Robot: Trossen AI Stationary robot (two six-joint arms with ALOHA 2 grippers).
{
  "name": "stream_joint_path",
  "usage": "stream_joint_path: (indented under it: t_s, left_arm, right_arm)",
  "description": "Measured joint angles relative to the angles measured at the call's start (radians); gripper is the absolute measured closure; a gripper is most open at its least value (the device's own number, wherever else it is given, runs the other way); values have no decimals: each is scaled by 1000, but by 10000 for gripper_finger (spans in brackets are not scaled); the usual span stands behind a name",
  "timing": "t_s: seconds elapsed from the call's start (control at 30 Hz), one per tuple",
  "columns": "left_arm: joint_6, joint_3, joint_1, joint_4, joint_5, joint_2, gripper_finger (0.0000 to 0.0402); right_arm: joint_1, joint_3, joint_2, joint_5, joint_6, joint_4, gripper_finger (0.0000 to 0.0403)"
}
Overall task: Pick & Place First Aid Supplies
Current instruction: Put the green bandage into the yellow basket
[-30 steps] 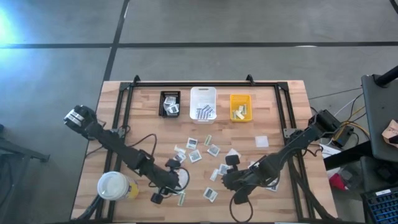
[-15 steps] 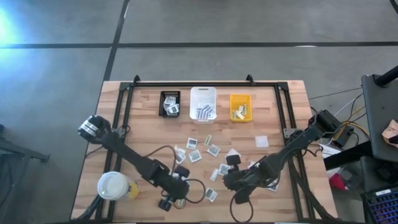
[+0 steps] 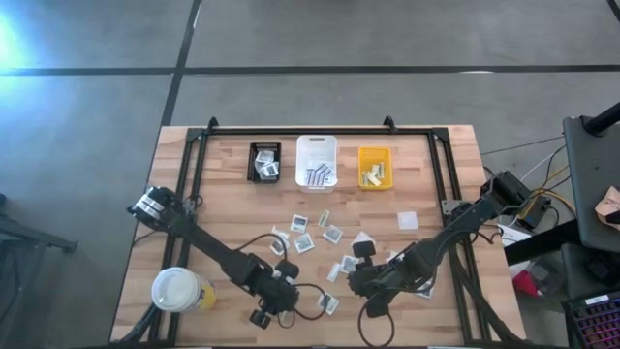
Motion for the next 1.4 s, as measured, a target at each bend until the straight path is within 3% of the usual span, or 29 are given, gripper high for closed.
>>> stream_joint_path:
  t_s: [1.4]
  left_arm:
    - [21, -49, 31, 85, 67, 27, 268]
  right_arm:
    - [0, -1, 0, 3, 45, -6, 346]
